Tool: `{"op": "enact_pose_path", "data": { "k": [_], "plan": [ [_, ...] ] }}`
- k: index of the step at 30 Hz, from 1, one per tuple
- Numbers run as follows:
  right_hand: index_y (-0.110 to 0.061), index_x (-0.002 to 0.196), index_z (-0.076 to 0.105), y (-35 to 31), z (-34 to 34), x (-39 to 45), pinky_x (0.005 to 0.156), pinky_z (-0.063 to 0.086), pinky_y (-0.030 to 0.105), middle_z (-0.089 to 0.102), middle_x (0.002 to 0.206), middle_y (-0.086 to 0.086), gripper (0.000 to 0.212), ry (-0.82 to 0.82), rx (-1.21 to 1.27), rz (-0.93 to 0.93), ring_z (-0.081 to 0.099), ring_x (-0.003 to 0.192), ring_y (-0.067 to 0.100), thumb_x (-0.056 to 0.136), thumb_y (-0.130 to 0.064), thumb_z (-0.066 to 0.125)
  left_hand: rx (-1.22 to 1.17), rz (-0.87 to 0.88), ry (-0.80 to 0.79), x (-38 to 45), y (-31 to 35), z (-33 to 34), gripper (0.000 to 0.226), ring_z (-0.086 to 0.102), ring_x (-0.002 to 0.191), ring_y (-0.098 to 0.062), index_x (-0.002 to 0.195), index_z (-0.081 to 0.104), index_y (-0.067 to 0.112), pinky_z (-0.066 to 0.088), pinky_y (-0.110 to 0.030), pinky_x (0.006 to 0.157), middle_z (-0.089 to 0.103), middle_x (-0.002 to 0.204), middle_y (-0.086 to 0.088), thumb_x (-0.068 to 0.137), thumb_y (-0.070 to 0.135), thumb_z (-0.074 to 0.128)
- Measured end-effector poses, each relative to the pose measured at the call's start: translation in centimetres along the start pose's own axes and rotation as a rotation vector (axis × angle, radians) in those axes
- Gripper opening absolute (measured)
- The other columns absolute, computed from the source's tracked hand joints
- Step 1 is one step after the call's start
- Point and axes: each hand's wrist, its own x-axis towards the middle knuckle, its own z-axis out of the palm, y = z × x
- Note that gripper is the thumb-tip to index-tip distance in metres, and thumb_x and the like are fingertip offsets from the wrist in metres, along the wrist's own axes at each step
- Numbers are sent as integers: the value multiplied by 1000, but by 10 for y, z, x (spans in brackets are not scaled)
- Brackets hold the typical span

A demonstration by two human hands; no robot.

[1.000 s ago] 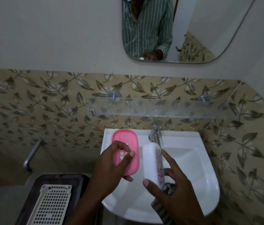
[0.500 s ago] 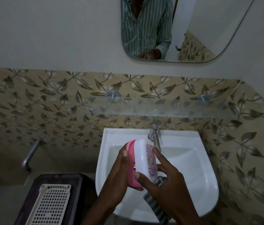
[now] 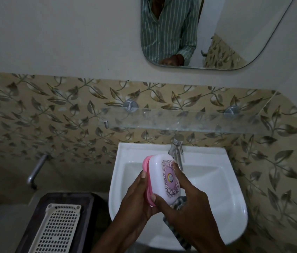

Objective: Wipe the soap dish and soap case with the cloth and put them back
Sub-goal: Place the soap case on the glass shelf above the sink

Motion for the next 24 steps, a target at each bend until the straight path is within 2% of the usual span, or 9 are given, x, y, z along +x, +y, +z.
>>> {"op": "enact_pose_path", "data": {
  "k": [2,5,10,13,16,21,24],
  "plan": [
    [-30,147,39,-1,1,0,76,34,-10,50,114,-36,104,9,-16,-1,51,90,-26,57,-73,68,-33,-8,4,0,-1,1,61,63,122,-48,142,58,12,48,-67,104,66,136,-24,89,42,54],
    [-26,146,42,0,4,1,75,31,-12,51,111,-31,101,10,-47,-4,48,89,-24,58,-67,71,-82,-5,-3,-1,-1,2,50,64,122,-47,143,58,11,50,-65,103,67,134,-24,102,37,47],
    [-26,145,42,1,7,2,78,32,-12,60,111,-21,99,9,-85,1,60,93,-3,60,-64,73,-132,13,-46,-1,-1,0,44,69,118,-43,141,60,13,61,-57,90,70,133,-21,107,34,44],
    [-33,146,36,1,9,3,76,36,-9,58,106,-23,101,21,-87,-8,59,89,-2,58,-71,67,-187,9,-82,1,-2,-1,45,69,119,-43,142,60,11,62,-54,87,69,134,-22,105,35,47],
    [-39,146,29,3,10,4,76,35,-7,52,105,-29,99,8,-106,-18,55,92,-6,59,-70,67,-208,-5,-89,5,-3,-4,47,67,120,-44,143,59,10,61,-55,89,67,135,-24,103,34,51],
    [-34,150,28,9,9,6,88,43,8,61,118,-14,99,-56,-118,-25,56,101,-1,68,-59,77,-208,-52,-99,10,-9,-6,60,65,124,-43,144,57,7,56,-55,100,66,137,-25,94,40,57],
    [-41,149,25,13,1,10,90,42,8,57,116,-18,97,-114,-122,-41,56,103,-2,68,-61,75,25,-16,-46,14,-3,-8,65,69,119,-38,137,65,15,52,-56,107,72,129,-20,86,55,59]
  ]
}}
